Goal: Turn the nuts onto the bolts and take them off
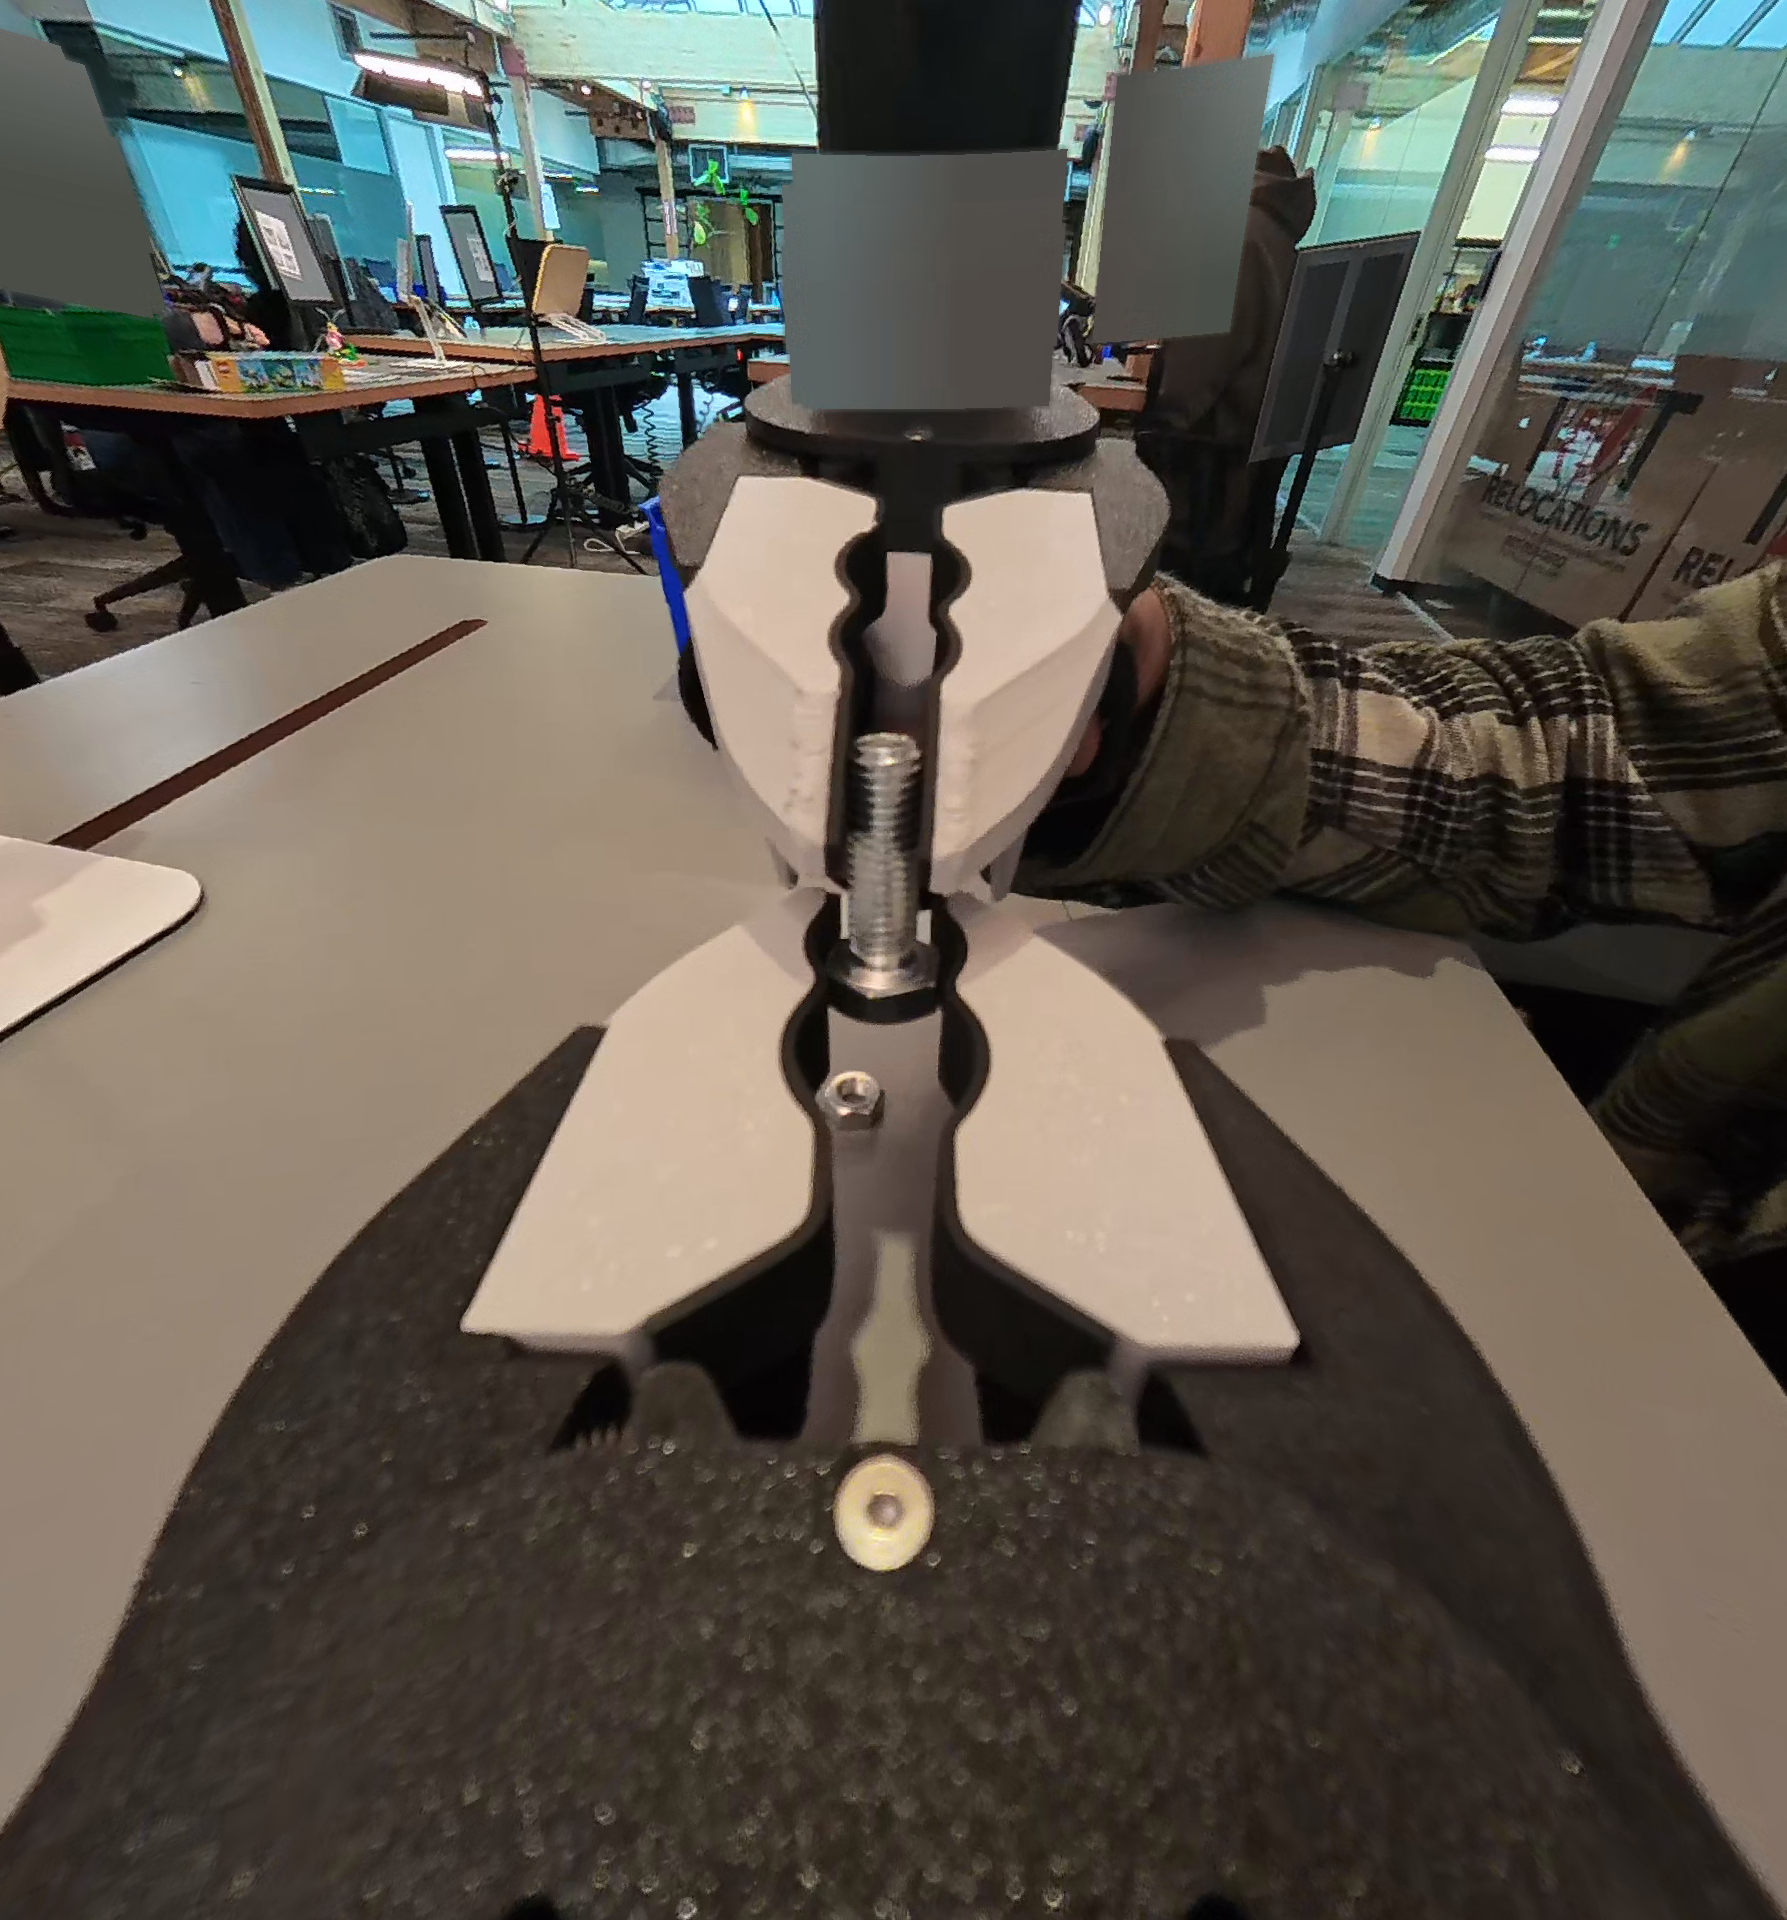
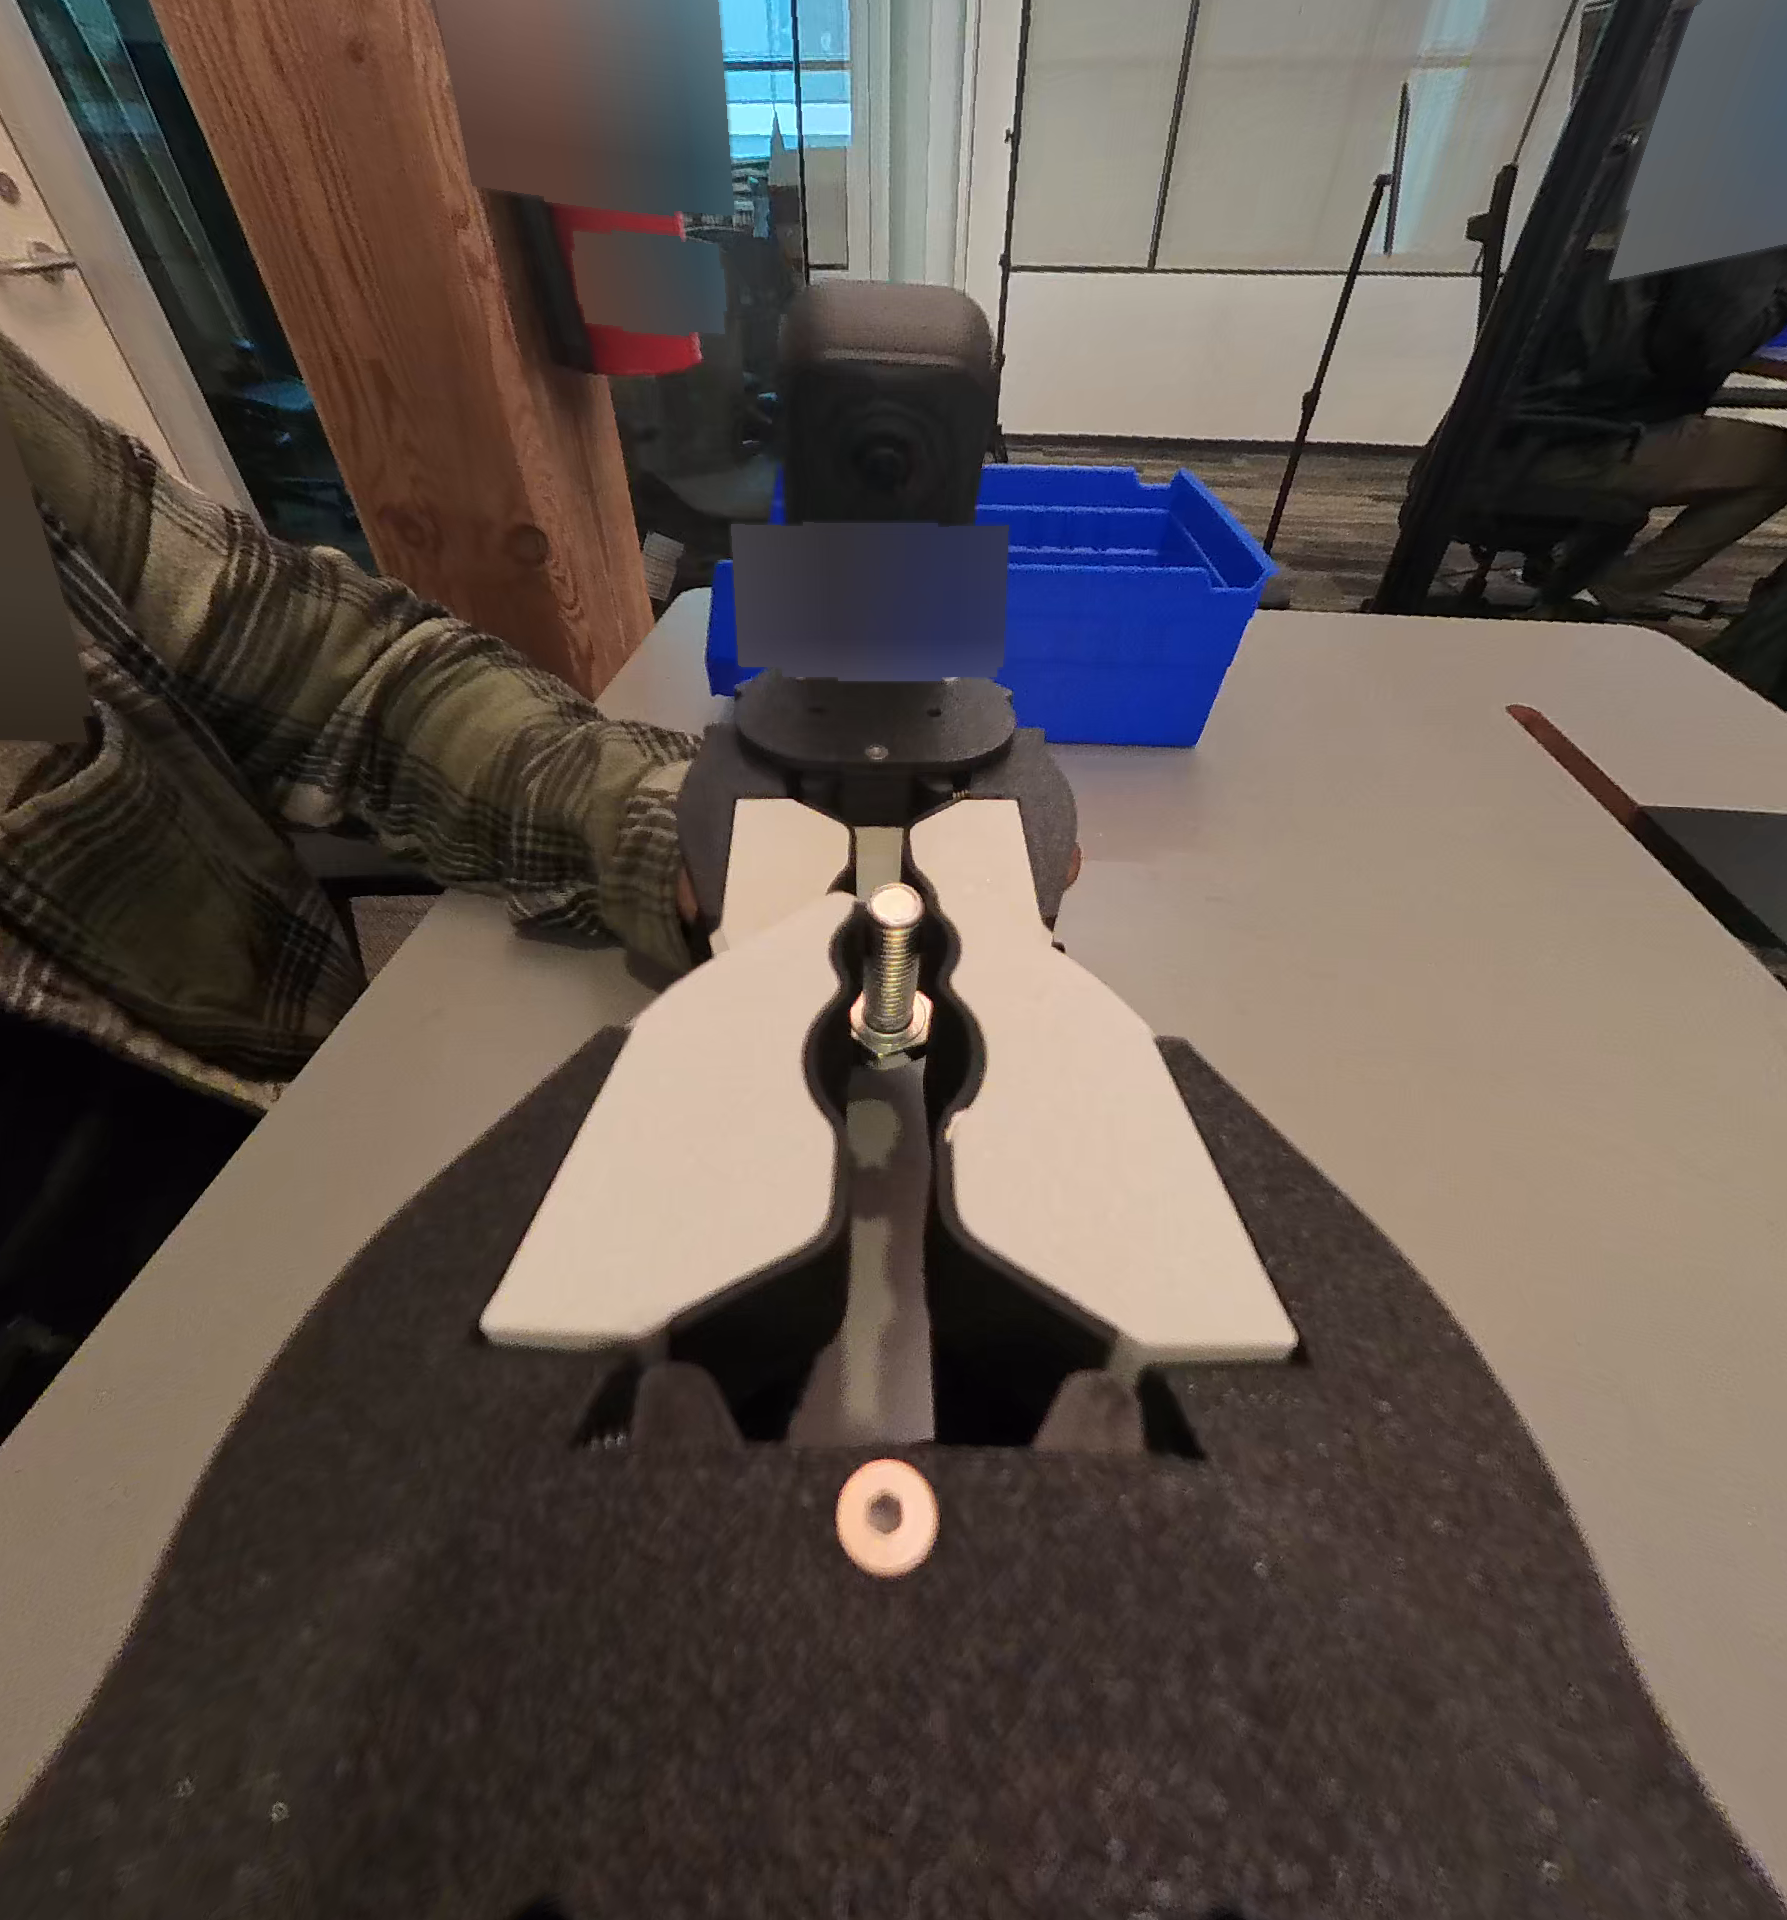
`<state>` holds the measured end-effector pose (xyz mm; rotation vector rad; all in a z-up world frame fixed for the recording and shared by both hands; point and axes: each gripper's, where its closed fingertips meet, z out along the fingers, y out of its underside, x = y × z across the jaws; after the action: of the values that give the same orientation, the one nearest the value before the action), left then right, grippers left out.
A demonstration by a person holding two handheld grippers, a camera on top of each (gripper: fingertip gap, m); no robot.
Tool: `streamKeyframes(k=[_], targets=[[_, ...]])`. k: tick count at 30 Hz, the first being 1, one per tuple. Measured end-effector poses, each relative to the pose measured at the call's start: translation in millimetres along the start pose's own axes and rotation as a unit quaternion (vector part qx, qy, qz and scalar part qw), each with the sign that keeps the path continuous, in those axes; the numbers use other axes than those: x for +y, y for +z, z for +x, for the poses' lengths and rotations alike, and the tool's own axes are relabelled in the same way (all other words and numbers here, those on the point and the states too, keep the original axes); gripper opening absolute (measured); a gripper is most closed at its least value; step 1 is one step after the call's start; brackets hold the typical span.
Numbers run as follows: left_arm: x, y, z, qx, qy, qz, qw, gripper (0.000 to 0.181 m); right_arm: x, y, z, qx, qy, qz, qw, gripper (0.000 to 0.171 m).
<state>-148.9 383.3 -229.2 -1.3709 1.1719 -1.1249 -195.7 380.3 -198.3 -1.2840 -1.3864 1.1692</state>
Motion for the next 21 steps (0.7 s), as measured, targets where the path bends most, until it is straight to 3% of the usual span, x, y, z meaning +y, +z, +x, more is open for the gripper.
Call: streamKeyframes(k=[6, 8, 10, 16, 21], targets=[[5, 2, 0, -0.011, 0.006, -0.021, 1.000, 0.015, 4, -2, 0, 0.000, -0.019, -0.012, 1.000, 0.010], [4, 2, -1, -0.009, -0.008, -0.013, 1.000, 0.015, -4, -9, 6, 0.024, -0.016, 0.011, 1.000, 0.034], [3, -1, -6, -0.017, -0.014, -0.010, 1.000, 0.015, -10, -25, 8, 0.054, -0.026, 0.033, 0.998, 0.042], [4, -9, -24, -0.041, -0.062, 0.018, 0.997, 0.015, 24, -69, 13, 0.140, -0.028, 0.048, 0.989, 0.034], [6, -10, -27, -0.049, -0.066, 0.017, 0.996, 0.015, 46, -72, 25, 0.149, 0.035, 0.027, 0.988, 0.036]])
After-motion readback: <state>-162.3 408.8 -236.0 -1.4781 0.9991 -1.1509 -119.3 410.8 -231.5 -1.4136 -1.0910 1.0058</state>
